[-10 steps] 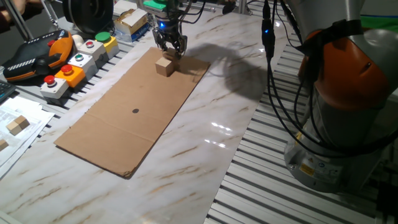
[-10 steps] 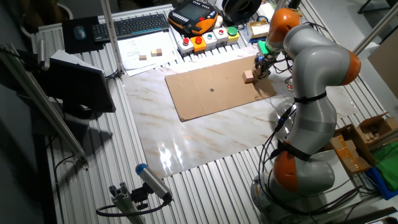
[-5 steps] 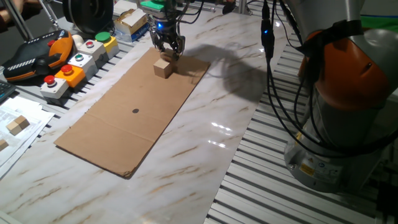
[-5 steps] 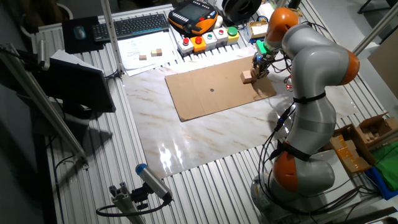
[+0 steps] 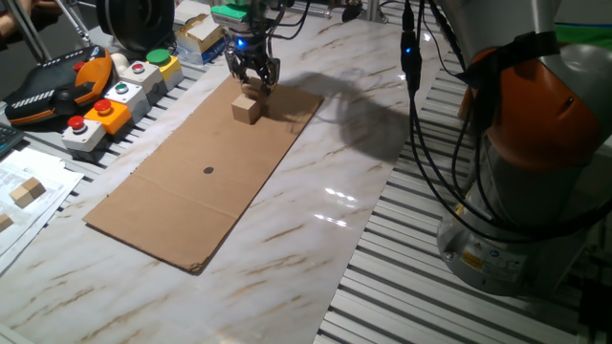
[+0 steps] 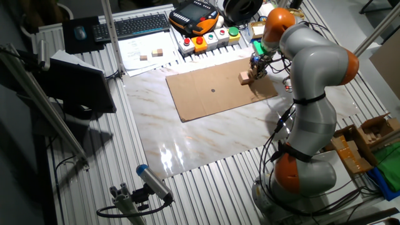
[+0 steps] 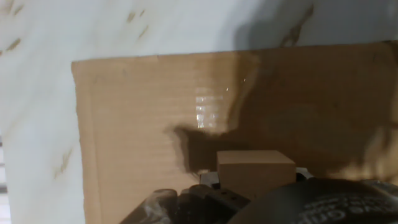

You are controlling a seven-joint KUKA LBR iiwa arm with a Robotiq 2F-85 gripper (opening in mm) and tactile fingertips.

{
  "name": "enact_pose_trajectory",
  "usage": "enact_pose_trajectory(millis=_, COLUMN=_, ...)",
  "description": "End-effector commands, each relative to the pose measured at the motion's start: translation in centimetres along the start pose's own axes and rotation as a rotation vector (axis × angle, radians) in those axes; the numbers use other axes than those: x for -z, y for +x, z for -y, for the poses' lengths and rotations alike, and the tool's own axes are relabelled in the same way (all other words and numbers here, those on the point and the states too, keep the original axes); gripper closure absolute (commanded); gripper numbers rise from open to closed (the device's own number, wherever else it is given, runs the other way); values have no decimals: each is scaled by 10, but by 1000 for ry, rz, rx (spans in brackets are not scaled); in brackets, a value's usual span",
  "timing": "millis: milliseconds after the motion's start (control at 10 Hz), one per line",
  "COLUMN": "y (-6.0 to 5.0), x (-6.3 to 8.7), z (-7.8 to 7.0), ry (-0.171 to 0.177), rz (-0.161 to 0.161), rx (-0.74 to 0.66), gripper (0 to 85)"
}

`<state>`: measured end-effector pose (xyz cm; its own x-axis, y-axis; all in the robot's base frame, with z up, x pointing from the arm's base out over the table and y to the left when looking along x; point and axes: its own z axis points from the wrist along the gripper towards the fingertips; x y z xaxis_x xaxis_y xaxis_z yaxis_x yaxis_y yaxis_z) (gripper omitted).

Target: Use the gripper to push the small block from left to right

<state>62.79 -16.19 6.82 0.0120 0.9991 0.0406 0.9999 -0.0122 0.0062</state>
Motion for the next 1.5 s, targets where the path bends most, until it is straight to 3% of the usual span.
enact_pose_trajectory(millis=0, y=4, x=-1, z=0, ry=-3, rz=4, rx=10, gripper=840)
enact_pose_trajectory(millis=1400, y=44, x=-5, z=0, ry=-15, rz=5, rx=33, gripper=840)
